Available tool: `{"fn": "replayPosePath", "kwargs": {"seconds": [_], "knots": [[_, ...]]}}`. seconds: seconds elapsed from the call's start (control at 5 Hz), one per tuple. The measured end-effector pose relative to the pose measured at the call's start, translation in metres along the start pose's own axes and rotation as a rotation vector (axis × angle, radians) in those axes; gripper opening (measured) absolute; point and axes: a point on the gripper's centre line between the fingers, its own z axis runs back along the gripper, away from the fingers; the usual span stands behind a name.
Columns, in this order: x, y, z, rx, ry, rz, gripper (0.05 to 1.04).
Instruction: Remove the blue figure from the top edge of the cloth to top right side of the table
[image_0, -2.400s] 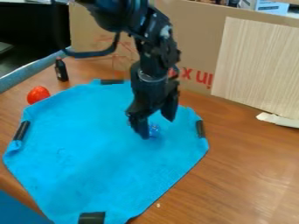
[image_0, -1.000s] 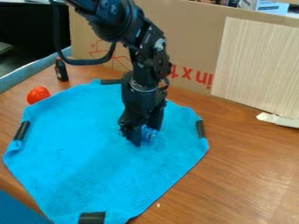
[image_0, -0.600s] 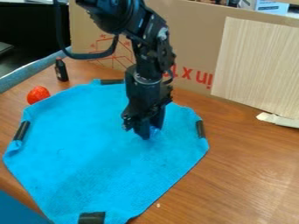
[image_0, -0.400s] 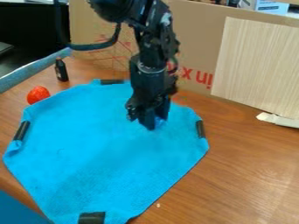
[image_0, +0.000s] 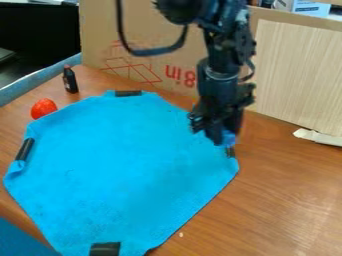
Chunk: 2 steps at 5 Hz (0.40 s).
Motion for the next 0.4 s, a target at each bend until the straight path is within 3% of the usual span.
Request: {"fn": "replayPosePath", "kwargs": {"seconds": [0.4], "knots": [[-0.027, -0.038, -0.027, -0.009, 0.013, -0.083, 0.373]]}}
